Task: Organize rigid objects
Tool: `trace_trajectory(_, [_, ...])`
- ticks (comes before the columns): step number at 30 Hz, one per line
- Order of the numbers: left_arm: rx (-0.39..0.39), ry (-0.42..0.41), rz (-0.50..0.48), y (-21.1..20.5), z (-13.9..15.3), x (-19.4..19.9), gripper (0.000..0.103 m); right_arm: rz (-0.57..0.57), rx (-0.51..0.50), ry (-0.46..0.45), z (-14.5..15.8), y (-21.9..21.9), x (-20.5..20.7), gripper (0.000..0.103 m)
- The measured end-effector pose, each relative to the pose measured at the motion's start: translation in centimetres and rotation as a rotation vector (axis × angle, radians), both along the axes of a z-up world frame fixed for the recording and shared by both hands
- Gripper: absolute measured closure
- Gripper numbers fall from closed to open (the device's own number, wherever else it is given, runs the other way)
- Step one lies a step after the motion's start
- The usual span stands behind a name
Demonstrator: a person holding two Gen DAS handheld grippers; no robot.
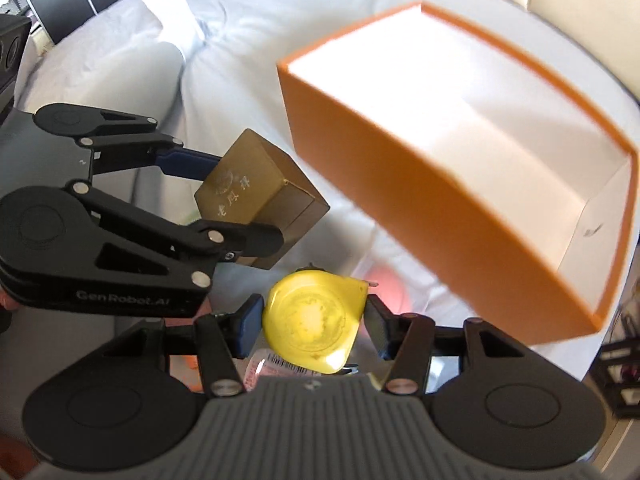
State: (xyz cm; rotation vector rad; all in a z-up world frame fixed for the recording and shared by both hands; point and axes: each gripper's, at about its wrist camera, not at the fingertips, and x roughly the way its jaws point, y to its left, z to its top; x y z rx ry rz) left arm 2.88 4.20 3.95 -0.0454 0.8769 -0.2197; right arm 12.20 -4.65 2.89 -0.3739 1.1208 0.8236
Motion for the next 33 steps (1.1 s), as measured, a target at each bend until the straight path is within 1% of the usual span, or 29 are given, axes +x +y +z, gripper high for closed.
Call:
trace_trajectory(3, [0.005, -0.050, -0.008, 0.4, 2.6, 0.6, 0.036, 0.003, 0.041, -0.040, 2.4, -0.6, 0.7, 0.048])
trace_trajectory(6, [0.005, -0.096, -0.005, 0.7, 4.4, 2.0, 0.036, -0.002, 0.086, -0.092, 5.0, -1.2, 2.0, 0.048])
trace_trajectory(9, [0.014, -0.136, 0.017, 0.3, 5.1, 4.4, 0.036, -0.014, 0.085, -0.165, 6.7, -1.7, 3.8, 0.048])
trace_trajectory(11, [-0.015, -0.131, 0.039, 0.5, 5.3, 6.3, 0.036, -0.039, 0.083, -0.203, 7.2, -2.0, 5.4, 0.048])
trace_trajectory(13, [-0.047, -0.113, 0.064, 0.6, 4.8, 8.5, 0.036, -0.074, 0.078, -0.229, 7.3, -2.4, 7.5, 0.048])
trace_trajectory(16, [-0.048, -0.080, 0.096, 0.3, 3.6, 11.7, 0.036, -0.113, 0.050, -0.262, 6.6, -2.2, 10.2, 0.048])
trace_trajectory(18, [-0.055, -0.051, 0.102, 0.1, 2.5, 13.9, 0.036, -0.134, 0.028, -0.255, 5.8, -2.2, 11.8, 0.048])
trace_trajectory(20, [-0.041, -0.017, 0.108, 0.2, 1.2, 15.8, 0.036, -0.141, 0.000, -0.256, 4.7, -2.1, 13.5, 0.048])
trace_trajectory(23, [0.027, 0.034, 0.094, -0.2, -0.8, 18.2, 0.036, -0.155, -0.043, -0.267, 2.5, -2.3, 15.5, 0.048])
trace_trajectory(27, [0.119, 0.105, 0.068, -0.5, -3.3, 20.3, 0.036, -0.173, -0.052, -0.223, 0.4, -2.2, 17.4, 0.048])
trace_trajectory(28, [0.140, 0.114, 0.071, -0.6, -3.8, 20.6, 0.036, -0.174, -0.053, -0.207, -0.2, -2.1, 18.0, 0.048])
trace_trajectory(31, [0.231, 0.090, 0.039, -1.5, -4.6, 21.0, 0.036, -0.159, -0.077, -0.189, -2.0, -1.3, 19.1, 0.048])
trace_trajectory(33, [0.238, 0.096, 0.008, -2.0, -4.9, 21.1, 0.036, -0.144, -0.082, -0.186, -2.9, -0.7, 19.6, 0.048])
